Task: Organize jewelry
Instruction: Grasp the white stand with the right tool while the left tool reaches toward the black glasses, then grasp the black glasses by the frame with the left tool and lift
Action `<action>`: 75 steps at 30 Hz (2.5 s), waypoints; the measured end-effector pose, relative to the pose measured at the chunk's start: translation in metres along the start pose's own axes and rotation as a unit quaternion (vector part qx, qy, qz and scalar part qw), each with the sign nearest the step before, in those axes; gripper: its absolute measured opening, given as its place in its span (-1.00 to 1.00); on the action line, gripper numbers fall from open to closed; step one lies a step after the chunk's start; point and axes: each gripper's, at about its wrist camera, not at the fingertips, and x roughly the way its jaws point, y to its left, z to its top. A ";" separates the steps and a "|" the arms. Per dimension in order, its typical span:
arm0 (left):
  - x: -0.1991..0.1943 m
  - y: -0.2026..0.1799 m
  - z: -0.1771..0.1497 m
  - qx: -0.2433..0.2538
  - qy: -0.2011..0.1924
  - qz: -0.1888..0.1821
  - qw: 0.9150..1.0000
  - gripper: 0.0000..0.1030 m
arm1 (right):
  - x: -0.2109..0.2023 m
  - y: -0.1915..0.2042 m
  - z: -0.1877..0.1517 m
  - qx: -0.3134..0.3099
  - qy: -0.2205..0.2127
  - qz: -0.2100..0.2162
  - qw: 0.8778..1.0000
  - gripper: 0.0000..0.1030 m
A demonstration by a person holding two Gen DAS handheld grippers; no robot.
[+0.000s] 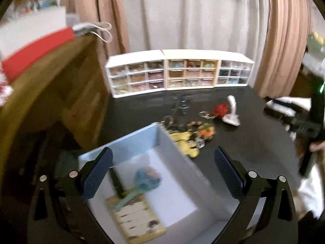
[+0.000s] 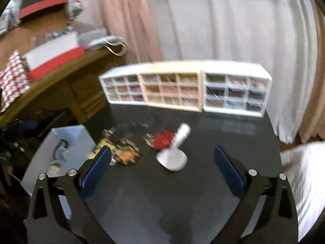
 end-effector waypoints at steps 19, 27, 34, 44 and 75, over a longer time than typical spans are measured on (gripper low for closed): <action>0.165 -0.017 0.107 0.063 0.125 -0.017 0.990 0.84 | 0.081 -0.046 0.007 0.134 0.060 0.055 0.988 0.20; 0.213 -0.012 0.114 0.027 0.165 -0.071 0.983 0.52 | 0.112 -0.054 0.014 0.182 0.079 0.096 0.975 -0.10; 0.235 -0.014 0.112 0.029 0.187 -0.078 0.979 0.06 | 0.123 -0.055 0.014 0.198 0.082 0.103 0.971 -0.42; 0.255 -0.017 0.107 0.013 0.211 -0.085 0.974 -0.45 | 0.125 -0.058 0.017 0.209 0.087 0.122 0.966 -0.63; 0.118 -0.011 0.122 0.048 0.065 -0.039 0.996 -0.90 | 0.052 -0.010 0.058 0.142 0.023 0.117 0.983 -0.68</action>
